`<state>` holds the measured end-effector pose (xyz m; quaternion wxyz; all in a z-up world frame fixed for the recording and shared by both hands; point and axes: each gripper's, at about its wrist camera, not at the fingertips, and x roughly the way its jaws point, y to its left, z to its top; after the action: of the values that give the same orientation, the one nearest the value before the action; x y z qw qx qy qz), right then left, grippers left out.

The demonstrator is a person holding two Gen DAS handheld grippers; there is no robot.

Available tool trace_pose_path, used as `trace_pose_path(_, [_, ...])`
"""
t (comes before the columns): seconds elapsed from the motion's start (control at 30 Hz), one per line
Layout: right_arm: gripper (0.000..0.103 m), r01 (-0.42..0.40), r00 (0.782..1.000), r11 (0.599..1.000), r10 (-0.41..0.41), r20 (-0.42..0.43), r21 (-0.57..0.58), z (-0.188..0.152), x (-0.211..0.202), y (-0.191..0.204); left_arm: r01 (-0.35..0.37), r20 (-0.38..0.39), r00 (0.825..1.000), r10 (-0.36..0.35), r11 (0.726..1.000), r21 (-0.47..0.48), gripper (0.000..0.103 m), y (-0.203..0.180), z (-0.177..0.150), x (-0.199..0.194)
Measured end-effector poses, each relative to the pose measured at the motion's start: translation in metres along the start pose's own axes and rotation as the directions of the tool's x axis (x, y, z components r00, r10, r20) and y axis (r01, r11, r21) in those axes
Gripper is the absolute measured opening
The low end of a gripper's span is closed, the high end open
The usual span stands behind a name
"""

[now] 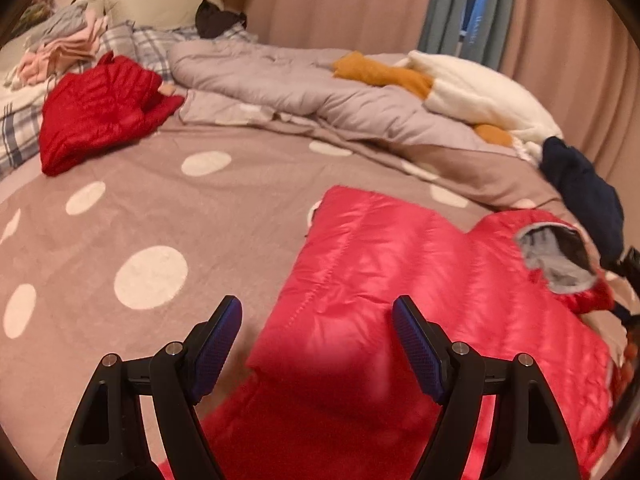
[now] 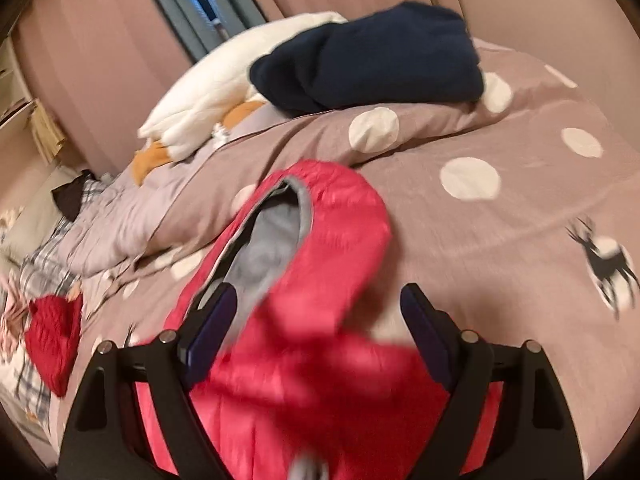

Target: Fold large clothes

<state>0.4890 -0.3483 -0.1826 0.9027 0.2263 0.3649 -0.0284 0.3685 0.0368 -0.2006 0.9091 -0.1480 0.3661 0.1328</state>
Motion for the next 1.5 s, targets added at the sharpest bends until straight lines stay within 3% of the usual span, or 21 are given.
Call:
trace_pose_path(0.13, [0.088, 0.073, 0.993, 0.995, -0.066, -0.096, 0.073, 0.02, 0.062, -0.008, -0.057, -0.001, 0.998, 0.057, 0.997, -0.048, 0.078, 0.01, -0.001, 0.014])
trace_pose_path(0.17, [0.084, 0.09, 0.989, 0.992, -0.08, -0.121, 0.084, 0.019, 0.074, -0.009, -0.066, 0.001, 0.998, 0.066, 0.996, -0.057, 0.078, 0.012, 0.0, 0.014])
trace_pose_path(0.2, [0.067, 0.097, 0.987, 0.99, -0.082, -0.139, 0.099, 0.017, 0.084, -0.01, -0.067, 0.004, 0.998, 0.068, 0.996, -0.066, 0.078, 0.013, 0.0, 0.014])
trace_pose_path(0.23, [0.058, 0.118, 0.983, 0.987, -0.101, -0.154, 0.105, 0.012, 0.093, -0.009, -0.069, 0.014, 0.997, 0.07, 0.995, -0.07, 0.078, 0.014, 0.0, 0.012])
trace_pose_path(0.3, [0.033, 0.183, 0.978, 0.98, -0.174, -0.114, 0.074, 0.009, 0.093, -0.003, -0.088, 0.04, 0.995, 0.091, 0.994, -0.07, 0.078, 0.014, -0.001, 0.009])
trace_pose_path(0.37, [0.012, 0.177, 0.981, 0.984, -0.174, -0.081, 0.03, 0.012, 0.086, 0.009, -0.108, 0.04, 0.993, 0.111, 0.992, -0.058, 0.078, 0.013, -0.002, 0.012])
trace_pose_path(0.43, [0.01, 0.17, 0.985, 0.985, -0.17, -0.002, -0.005, 0.018, 0.063, 0.025, -0.106, 0.034, 0.994, 0.108, 0.993, -0.057, 0.078, 0.014, -0.003, 0.015])
trace_pose_path(0.5, [0.008, 0.123, 0.989, 0.99, -0.116, 0.097, -0.072, 0.025, 0.03, 0.047, -0.102, 0.037, 0.994, 0.105, 0.993, -0.064, 0.078, 0.016, -0.002, 0.014])
trace_pose_path(0.6, [0.007, -0.033, 0.977, 0.976, 0.077, 0.199, -0.216, 0.015, -0.039, 0.091, -0.107, 0.044, 0.993, 0.11, 0.992, -0.069, 0.078, 0.017, -0.001, 0.011])
trace_pose_path(0.7, [0.007, -0.142, 0.946, 0.906, 0.243, 0.217, -0.398, -0.027, -0.093, 0.121, -0.117, 0.048, 0.992, 0.12, 0.991, -0.069, 0.078, 0.019, -0.002, 0.002])
trace_pose_path(0.77, [0.007, -0.13, 0.944, 0.851, 0.263, 0.199, -0.508, -0.068, -0.118, 0.132, -0.109, 0.053, 0.992, 0.113, 0.991, -0.078, 0.078, 0.022, -0.003, -0.009])
trace_pose_path(0.83, [0.007, -0.118, 0.961, 0.829, 0.235, 0.148, -0.547, -0.105, -0.126, 0.127, -0.097, 0.063, 0.993, 0.104, 0.99, -0.104, 0.078, 0.028, -0.005, -0.021])
trace_pose_path(0.93, [0.011, -0.167, 0.981, 0.859, 0.193, 0.005, -0.485, -0.141, -0.124, 0.097, -0.064, 0.069, 0.995, 0.076, 0.986, -0.157, 0.078, 0.038, -0.009, -0.04])
trace_pose_path(1.1, [0.015, -0.147, 0.988, 0.868, 0.152, -0.029, -0.473, -0.162, -0.136, 0.066, 0.07, 0.053, 0.997, -0.062, 0.986, -0.15, 0.078, 0.033, -0.002, -0.056])
trace_pose_path(1.17, [0.02, -0.175, 0.984, 0.9, 0.169, -0.05, -0.399, -0.155, -0.137, 0.053, 0.19, 0.012, 0.982, -0.191, 0.967, -0.167, 0.08, 0.027, 0.002, -0.056])
trace_pose_path(1.27, [0.027, -0.221, 0.975, 0.934, 0.212, -0.063, -0.281, -0.152, -0.146, 0.038, 0.341, -0.056, 0.933, -0.355, 0.923, -0.178, 0.08, 0.007, 0.005, -0.051])
trace_pose_path(1.33, [0.039, -0.211, 0.977, 0.935, 0.208, -0.04, -0.286, -0.158, -0.155, 0.039, 0.38, -0.096, 0.912, -0.399, 0.91, -0.166, 0.08, -0.01, 0.006, -0.048])
trace_pose_path(1.4, [0.094, -0.188, 0.977, 0.919, 0.212, 0.032, -0.346, -0.166, -0.172, 0.043, 0.379, -0.102, 0.912, -0.397, 0.912, -0.155, 0.08, -0.021, 0.007, -0.049])
trace_pose_path(1.43, [0.101, -0.183, 0.974, 0.915, 0.218, 0.059, -0.36, -0.168, -0.178, 0.042, 0.386, -0.094, 0.911, -0.401, 0.911, -0.146, 0.08, -0.025, 0.007, -0.05])
trace_pose_path(1.5, [0.102, -0.2, 0.966, 0.899, 0.247, 0.075, -0.388, -0.167, -0.189, 0.04, 0.402, -0.087, 0.906, -0.415, 0.906, -0.134, 0.08, -0.036, 0.009, -0.052])
